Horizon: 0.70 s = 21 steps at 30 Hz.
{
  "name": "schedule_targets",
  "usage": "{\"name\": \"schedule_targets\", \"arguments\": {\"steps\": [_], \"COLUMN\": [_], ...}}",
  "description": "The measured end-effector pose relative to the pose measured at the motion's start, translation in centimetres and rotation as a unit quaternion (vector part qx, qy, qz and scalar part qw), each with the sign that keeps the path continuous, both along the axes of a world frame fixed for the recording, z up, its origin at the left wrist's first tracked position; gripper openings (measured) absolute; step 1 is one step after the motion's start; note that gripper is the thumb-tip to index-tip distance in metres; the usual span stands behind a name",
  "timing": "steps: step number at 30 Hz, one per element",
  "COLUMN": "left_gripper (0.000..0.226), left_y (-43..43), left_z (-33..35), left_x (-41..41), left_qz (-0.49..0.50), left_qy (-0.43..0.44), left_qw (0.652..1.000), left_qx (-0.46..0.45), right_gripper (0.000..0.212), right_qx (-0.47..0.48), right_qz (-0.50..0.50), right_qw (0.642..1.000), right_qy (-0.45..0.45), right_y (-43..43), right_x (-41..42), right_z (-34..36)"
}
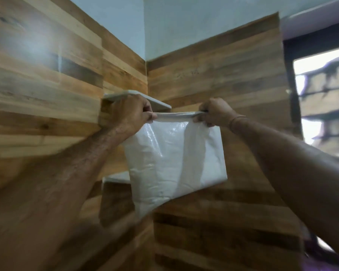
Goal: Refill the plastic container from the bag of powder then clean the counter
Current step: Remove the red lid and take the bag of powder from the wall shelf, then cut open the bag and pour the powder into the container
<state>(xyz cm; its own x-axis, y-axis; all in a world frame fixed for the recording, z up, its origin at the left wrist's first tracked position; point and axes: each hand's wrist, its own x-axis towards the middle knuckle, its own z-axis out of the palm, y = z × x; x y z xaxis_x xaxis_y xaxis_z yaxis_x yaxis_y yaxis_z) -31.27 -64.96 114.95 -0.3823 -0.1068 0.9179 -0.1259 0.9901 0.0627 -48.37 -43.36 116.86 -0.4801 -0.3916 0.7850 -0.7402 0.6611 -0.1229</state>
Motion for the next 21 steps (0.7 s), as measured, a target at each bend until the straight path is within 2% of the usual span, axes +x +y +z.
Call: {"name": "schedule_targets", "arguments": {"steps": [4, 11, 14, 18, 21], "left_gripper": [0.023, 0.023, 0.02, 0.016, 0.022], "left_y": [7.2, 22.3, 27.5, 32.2, 35.1], "left_z": [-5.8, -19.7, -26.6, -35.0, -41.2], "left_x": [2.2, 7.1, 9.2, 11.3, 12.7], "left_qz": [-0.032, -0.041, -0.064, -0.124, -0.091], "left_qy": [-0.025, -0.136, -0.202, -0.291, -0.325], "left_qw": [0.999, 0.988, 0.973, 0.936, 0.929], "left_qx": [0.021, 0.061, 0.087, 0.153, 0.15], "right_gripper": [0.033, 0.032, 0.029, 0.03, 0.024], "right_qx": [0.01, 0.036, 0.049, 0.062, 0.077], "right_qz": [0.027, 0.033, 0.041, 0.025, 0.02], "right_qw": [0.996, 0.973, 0.957, 0.935, 0.912], "right_qy": [-0.087, -0.226, -0.284, -0.349, -0.404], "right_y": [8.4, 23.3, 28.6, 33.8, 36.9], "right_x": [2.4, 6.3, 8.1, 9.7, 11.0], "right_z": [-5.1, -20.4, -28.0, -36.6, -42.7]}}
